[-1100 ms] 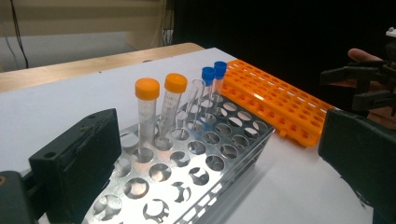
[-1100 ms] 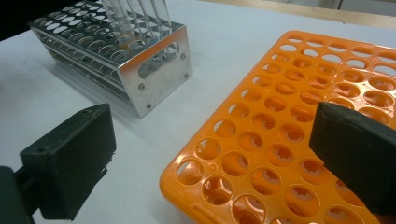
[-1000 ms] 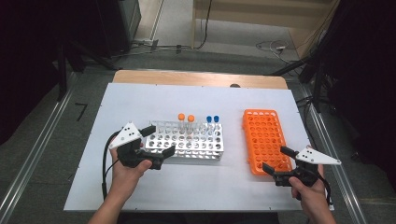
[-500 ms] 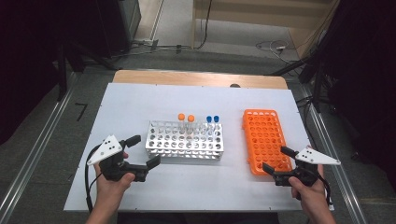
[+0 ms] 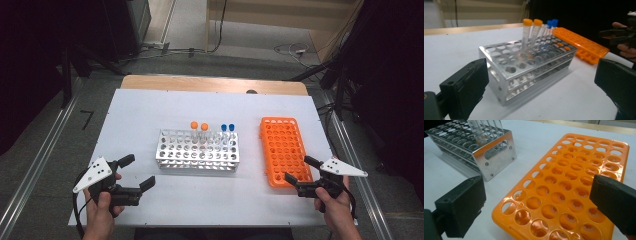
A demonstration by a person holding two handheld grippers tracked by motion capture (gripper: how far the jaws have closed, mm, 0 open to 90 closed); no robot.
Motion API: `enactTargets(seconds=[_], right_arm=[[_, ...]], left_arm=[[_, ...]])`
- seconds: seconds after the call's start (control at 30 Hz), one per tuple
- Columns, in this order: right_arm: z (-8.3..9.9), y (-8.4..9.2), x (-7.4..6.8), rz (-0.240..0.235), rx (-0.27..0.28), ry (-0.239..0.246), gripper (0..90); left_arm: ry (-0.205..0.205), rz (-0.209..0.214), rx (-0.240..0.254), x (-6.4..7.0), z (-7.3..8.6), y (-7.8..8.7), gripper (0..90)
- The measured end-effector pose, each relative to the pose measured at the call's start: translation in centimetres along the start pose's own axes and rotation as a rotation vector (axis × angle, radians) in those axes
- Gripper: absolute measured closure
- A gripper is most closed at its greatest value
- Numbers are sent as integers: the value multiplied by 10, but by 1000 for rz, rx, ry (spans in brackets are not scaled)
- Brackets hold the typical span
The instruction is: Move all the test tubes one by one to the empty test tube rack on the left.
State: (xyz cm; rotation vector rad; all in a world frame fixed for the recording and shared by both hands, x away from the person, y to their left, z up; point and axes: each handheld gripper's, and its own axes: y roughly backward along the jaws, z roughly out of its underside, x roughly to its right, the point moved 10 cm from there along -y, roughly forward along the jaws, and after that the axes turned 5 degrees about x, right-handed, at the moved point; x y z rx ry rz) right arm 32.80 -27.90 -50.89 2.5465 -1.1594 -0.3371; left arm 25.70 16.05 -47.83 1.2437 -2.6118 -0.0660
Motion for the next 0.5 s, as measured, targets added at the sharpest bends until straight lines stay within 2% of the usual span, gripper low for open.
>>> enactTargets(seconds=[0.23, 0.5], right_arm=[[4, 0, 9, 22, 0, -17, 0], [5, 0, 10, 27, 3, -17, 0]], left_arm=[[4, -10, -3, -5, 5, -1, 0], [-7, -24, -22, -6, 9, -4, 0]])
